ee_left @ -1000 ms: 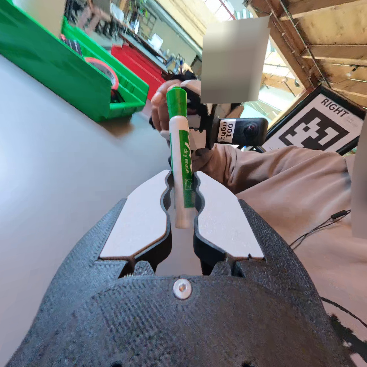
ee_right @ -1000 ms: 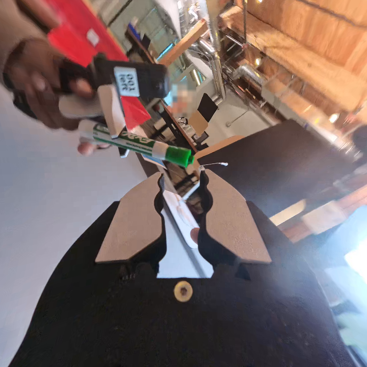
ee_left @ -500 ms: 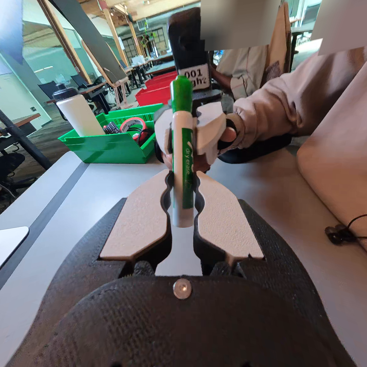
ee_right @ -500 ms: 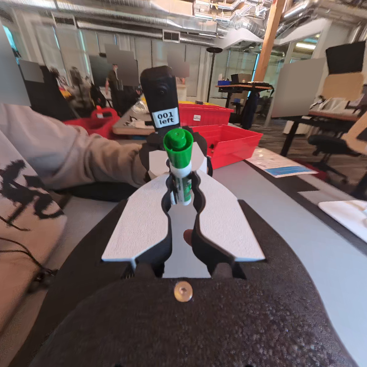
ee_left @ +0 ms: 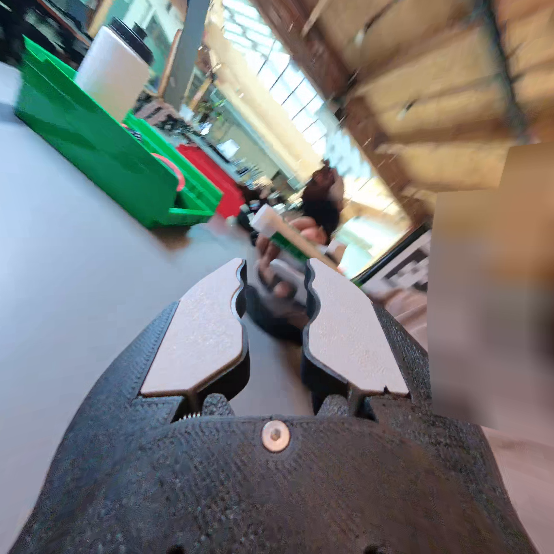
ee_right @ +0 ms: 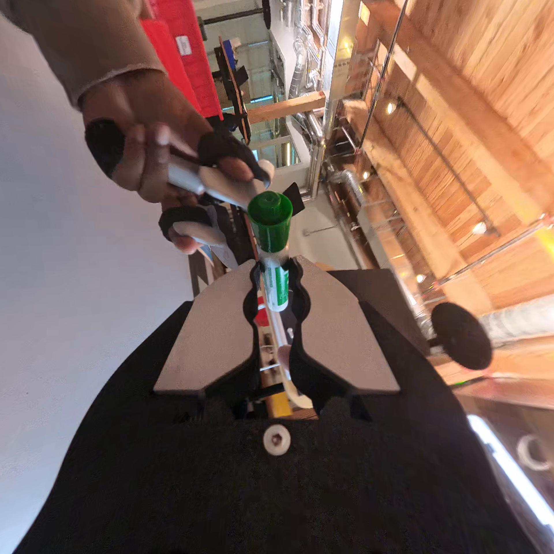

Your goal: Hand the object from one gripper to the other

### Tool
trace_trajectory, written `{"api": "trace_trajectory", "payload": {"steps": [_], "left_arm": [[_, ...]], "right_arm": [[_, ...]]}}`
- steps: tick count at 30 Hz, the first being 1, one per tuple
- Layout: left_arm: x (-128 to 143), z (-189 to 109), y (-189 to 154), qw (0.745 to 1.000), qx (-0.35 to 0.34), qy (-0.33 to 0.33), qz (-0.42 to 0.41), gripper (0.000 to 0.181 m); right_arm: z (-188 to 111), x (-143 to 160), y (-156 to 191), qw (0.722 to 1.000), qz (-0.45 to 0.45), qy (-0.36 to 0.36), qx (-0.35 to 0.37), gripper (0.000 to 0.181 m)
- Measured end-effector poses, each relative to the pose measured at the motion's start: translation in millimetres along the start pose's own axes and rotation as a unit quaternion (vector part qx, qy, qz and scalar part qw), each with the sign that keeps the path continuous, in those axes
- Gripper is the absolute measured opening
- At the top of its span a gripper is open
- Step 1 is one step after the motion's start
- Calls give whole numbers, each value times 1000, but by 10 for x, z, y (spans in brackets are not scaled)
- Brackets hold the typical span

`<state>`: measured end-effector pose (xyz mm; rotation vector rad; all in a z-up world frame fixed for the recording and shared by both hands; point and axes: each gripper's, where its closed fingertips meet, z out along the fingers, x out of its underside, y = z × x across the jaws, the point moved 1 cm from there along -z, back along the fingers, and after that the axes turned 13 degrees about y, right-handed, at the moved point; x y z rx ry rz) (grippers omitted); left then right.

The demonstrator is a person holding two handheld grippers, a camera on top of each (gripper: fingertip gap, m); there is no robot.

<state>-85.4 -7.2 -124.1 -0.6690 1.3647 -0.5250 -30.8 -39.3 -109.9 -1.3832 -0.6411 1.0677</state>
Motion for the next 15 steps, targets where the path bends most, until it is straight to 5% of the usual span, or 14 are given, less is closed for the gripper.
{"api": "trace_trajectory", "payload": {"steps": [4,8,15], "left_arm": [[70,158,-81,988,107,-24,-105,36],[197,307,-68,996,44,15,-70,21],[-34,86,-204,999,4,-21,33,18]], "right_arm": [[21,-131,225,996,-83,-15,6,18],[37,-230,341,995,-95,-23,-1,19],[82,-78,232,992,98,-11,-73,26]]}}
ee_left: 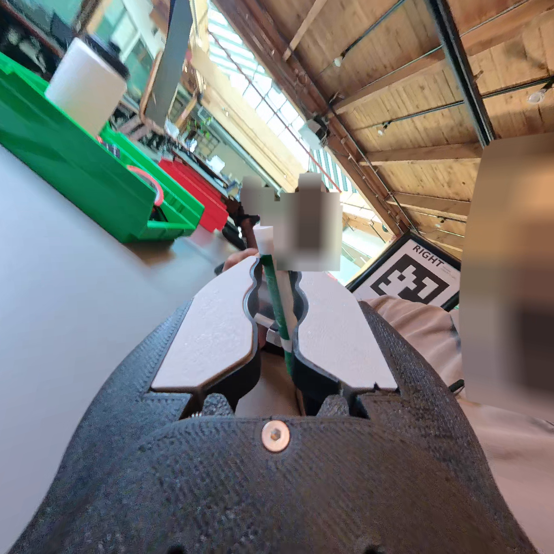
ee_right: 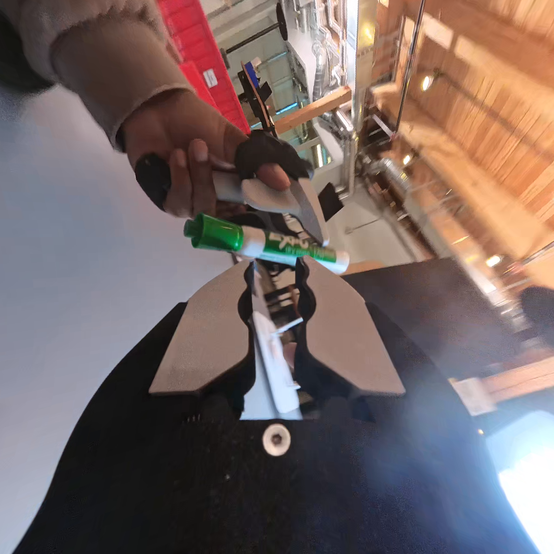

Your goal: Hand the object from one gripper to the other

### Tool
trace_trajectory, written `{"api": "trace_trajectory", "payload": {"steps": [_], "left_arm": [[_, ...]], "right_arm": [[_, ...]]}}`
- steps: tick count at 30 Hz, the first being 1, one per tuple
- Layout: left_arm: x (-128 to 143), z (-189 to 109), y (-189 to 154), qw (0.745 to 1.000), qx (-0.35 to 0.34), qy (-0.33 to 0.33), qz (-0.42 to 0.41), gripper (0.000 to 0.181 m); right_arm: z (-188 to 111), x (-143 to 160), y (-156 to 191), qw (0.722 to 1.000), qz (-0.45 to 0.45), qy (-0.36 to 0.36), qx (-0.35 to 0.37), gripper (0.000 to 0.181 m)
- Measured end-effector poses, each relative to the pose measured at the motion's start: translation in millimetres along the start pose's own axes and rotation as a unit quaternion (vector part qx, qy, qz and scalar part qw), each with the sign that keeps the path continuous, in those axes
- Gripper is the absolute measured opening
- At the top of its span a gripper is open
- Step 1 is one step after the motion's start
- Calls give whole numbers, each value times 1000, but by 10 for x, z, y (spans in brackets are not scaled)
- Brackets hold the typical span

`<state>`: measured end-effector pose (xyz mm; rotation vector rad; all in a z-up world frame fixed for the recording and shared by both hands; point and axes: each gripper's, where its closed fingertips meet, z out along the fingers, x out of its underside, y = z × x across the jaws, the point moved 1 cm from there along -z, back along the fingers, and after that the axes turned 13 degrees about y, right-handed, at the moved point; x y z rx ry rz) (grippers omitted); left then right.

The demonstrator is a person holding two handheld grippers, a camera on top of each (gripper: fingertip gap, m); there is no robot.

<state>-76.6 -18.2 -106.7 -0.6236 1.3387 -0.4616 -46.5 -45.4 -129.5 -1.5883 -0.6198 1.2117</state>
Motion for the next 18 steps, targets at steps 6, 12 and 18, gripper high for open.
{"api": "trace_trajectory", "payload": {"steps": [6,12,18], "left_arm": [[-303,-279,-147,994,-23,-86,66,18],[-330,-276,-270,982,-58,-104,149,17],[-257,-162,-310,968,-94,-98,209,17]], "right_arm": [[50,170,6,873,413,-33,-257,39],[125,-86,150,616,665,-87,-414,66],[170,-176,192,582,698,-71,-411,20]]}}
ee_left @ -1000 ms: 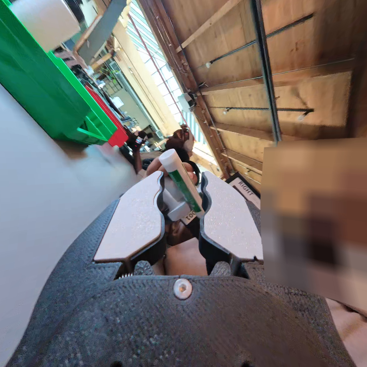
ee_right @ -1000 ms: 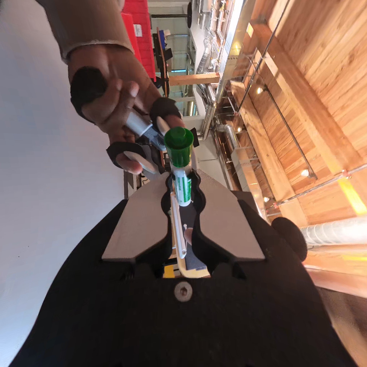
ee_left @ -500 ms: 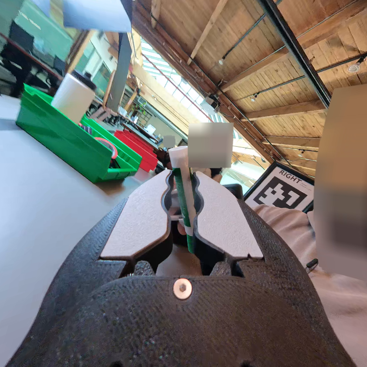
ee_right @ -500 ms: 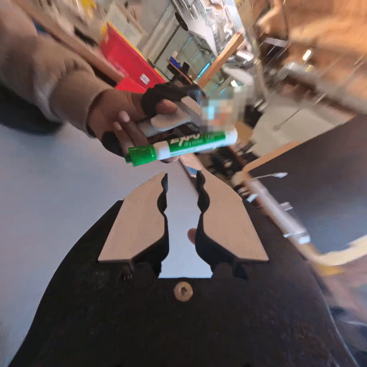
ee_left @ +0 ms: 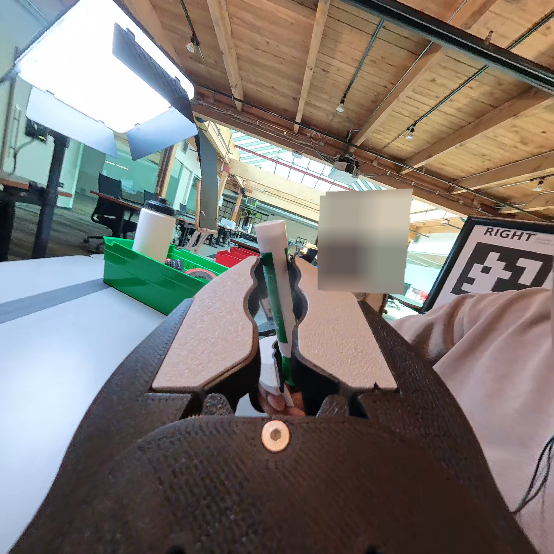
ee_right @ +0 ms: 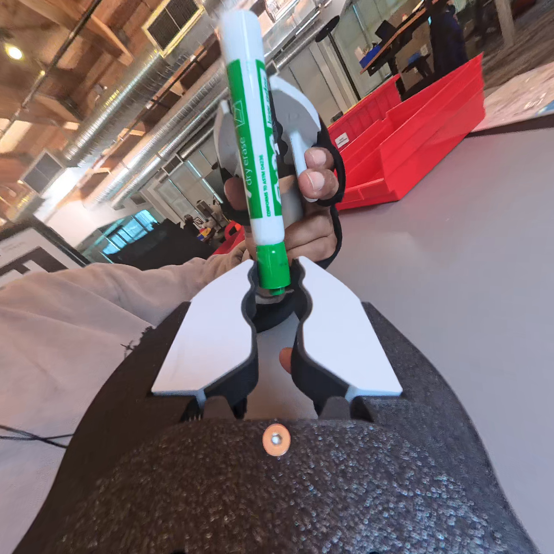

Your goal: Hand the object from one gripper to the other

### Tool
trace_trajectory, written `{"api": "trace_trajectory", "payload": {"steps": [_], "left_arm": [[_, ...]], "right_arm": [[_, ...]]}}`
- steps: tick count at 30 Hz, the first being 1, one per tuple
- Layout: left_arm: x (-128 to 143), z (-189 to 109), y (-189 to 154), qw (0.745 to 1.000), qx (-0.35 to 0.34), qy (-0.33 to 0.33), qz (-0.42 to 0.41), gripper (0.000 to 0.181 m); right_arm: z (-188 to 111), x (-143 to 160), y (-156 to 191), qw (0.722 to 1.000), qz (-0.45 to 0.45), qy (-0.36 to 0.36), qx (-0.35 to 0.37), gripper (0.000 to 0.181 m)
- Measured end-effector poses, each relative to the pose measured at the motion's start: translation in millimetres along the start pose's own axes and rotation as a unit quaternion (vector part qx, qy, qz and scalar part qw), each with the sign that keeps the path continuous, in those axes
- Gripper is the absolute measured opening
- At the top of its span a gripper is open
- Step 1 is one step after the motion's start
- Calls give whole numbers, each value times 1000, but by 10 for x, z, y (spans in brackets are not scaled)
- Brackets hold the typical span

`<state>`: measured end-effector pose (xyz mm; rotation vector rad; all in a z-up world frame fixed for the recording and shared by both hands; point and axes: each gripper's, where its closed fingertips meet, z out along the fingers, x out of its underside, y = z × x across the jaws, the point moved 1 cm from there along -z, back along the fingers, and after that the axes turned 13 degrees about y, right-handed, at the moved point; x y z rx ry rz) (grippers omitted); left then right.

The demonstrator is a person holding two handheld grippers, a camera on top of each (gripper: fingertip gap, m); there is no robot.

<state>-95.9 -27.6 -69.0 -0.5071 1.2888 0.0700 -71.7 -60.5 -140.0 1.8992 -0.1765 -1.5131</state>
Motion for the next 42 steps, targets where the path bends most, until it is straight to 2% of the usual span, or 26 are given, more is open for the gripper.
{"api": "trace_trajectory", "payload": {"steps": [3,5,6,9,11,13,14,16,19,22,24,26,27,30,33,35,38,40,42], "left_arm": [[-60,-85,29,999,-10,9,31,17],[-6,-119,103,998,-14,54,43,17],[41,-134,162,995,-20,83,46,17],[121,-221,371,980,-85,155,89,34],[219,-265,456,947,-148,235,165,42],[382,-264,466,898,-191,320,233,45],[502,-238,443,874,-198,362,256,46],[757,-134,360,838,-190,424,287,44],[1188,47,232,810,-147,486,294,42],[1517,170,144,802,-106,513,289,37],[1552,275,25,828,-72,486,270,23],[1431,357,-44,862,-57,445,236,21],[1317,375,-56,879,-54,419,220,20],[878,367,-87,939,-41,306,149,20],[413,268,-104,984,-13,167,61,20],[183,186,-93,996,4,88,11,20],[40,110,-89,999,23,10,-26,20],[52,112,-96,999,25,-7,-22,19],[70,130,-144,1000,28,-9,0,20]], "right_arm": [[-275,-194,-74,994,-82,-12,69,20],[-494,-333,-114,983,-139,-3,121,20],[-601,-385,-146,971,-176,9,160,20],[-841,-445,-244,926,-262,65,262,20],[-893,-346,-290,910,-271,134,284,20],[-925,-215,-355,888,-277,199,310,20],[-919,-111,-383,879,-269,240,312,20],[-864,10,-411,866,-262,279,322,20],[-651,158,-331,864,-265,304,303,20],[-419,160,-86,894,-264,269,243,20],[-355,93,31,906,-271,236,225,20],[-358,-52,133,915,-289,176,219,21],[-393,-160,175,920,-294,136,222,23],[-572,-408,262,940,-272,60,198,52],[-675,-468,185,962,-220,26,160,57],[-608,-414,108,970,-195,17,141,57],[-351,-310,192,991,-123,-25,48,55],[-221,-291,232,997,-19,-65,-27,46],[-186,-272,147,993,57,-85,-57,27]]}}
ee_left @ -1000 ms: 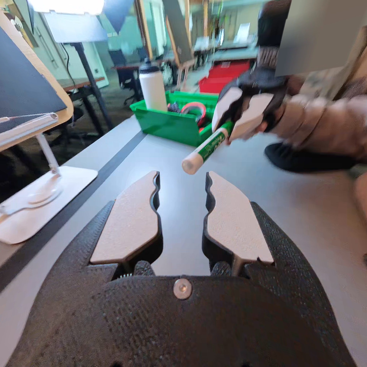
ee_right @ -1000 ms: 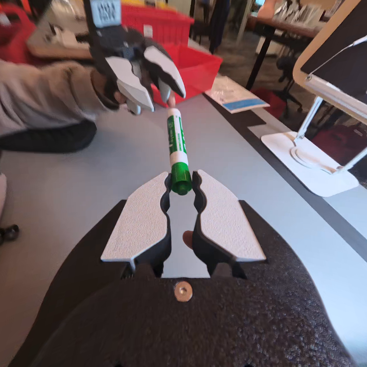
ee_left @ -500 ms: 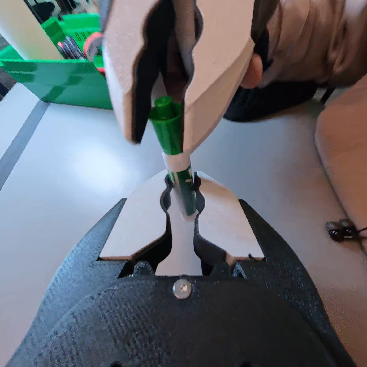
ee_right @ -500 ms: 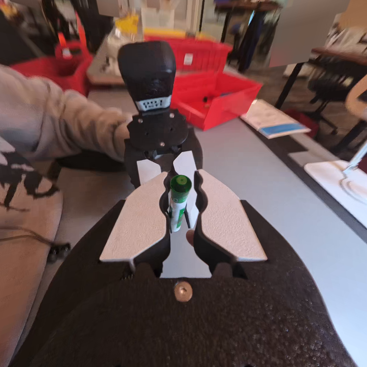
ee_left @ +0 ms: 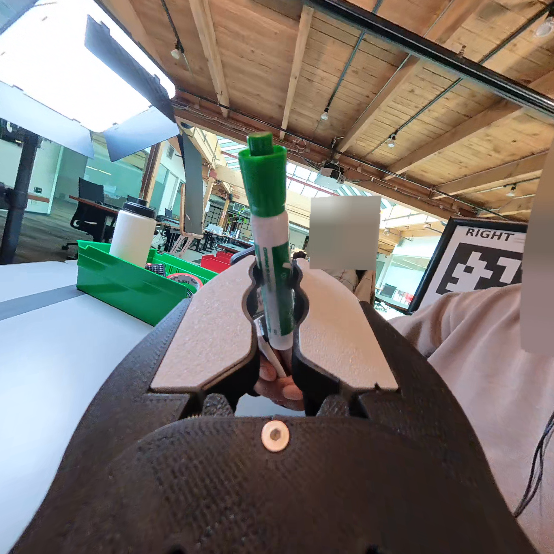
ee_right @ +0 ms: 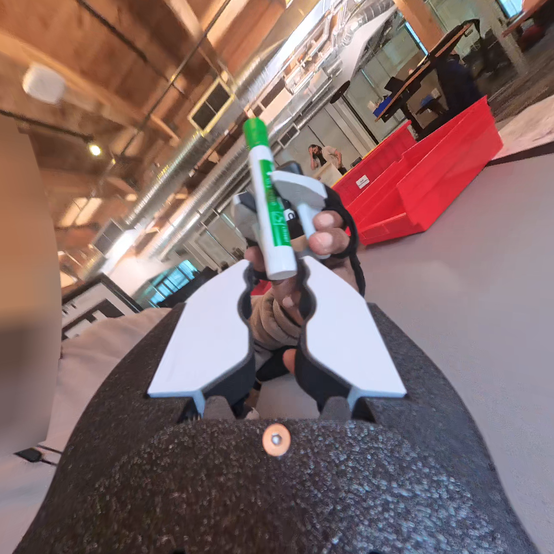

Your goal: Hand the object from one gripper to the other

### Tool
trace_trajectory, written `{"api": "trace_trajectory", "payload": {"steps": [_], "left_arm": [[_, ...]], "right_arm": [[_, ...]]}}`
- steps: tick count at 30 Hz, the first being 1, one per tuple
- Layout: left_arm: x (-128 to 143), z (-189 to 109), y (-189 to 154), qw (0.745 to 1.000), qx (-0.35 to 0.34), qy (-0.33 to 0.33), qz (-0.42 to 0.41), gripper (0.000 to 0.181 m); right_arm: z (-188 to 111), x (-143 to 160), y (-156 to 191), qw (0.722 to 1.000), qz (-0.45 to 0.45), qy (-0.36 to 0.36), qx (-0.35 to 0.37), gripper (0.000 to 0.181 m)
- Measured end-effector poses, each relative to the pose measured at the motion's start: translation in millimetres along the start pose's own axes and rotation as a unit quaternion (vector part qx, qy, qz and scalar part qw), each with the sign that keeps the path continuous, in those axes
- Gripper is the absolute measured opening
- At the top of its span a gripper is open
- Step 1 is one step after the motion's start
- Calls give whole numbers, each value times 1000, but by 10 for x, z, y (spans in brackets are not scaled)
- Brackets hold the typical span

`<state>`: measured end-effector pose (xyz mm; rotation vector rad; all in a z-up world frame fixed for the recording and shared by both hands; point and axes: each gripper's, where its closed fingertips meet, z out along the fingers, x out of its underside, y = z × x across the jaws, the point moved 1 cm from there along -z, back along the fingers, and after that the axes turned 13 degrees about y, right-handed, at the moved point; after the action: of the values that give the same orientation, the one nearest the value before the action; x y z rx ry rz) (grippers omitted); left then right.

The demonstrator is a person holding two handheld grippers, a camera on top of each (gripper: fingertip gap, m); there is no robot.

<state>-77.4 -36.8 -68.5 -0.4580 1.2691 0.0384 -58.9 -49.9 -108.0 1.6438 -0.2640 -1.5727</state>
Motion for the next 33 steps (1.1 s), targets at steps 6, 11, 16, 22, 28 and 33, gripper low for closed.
{"api": "trace_trajectory", "payload": {"steps": [6,11,16,22,28,33], "left_arm": [[43,19,-18,998,-19,24,46,19],[83,61,-69,998,-10,24,52,19],[151,69,-15,994,-25,86,55,20],[120,-162,131,965,-78,206,139,32],[227,-297,209,905,-142,320,243,38],[589,-274,288,837,-162,419,311,43]], "right_arm": [[-128,-80,-14,998,-48,7,29,21],[-74,-24,6,996,-75,21,44,20],[-211,-124,18,981,-157,57,96,19],[-636,-417,58,953,-243,83,160,19],[-798,-286,-60,925,-275,179,189,19],[-693,-57,-165,913,-278,236,184,19]]}}
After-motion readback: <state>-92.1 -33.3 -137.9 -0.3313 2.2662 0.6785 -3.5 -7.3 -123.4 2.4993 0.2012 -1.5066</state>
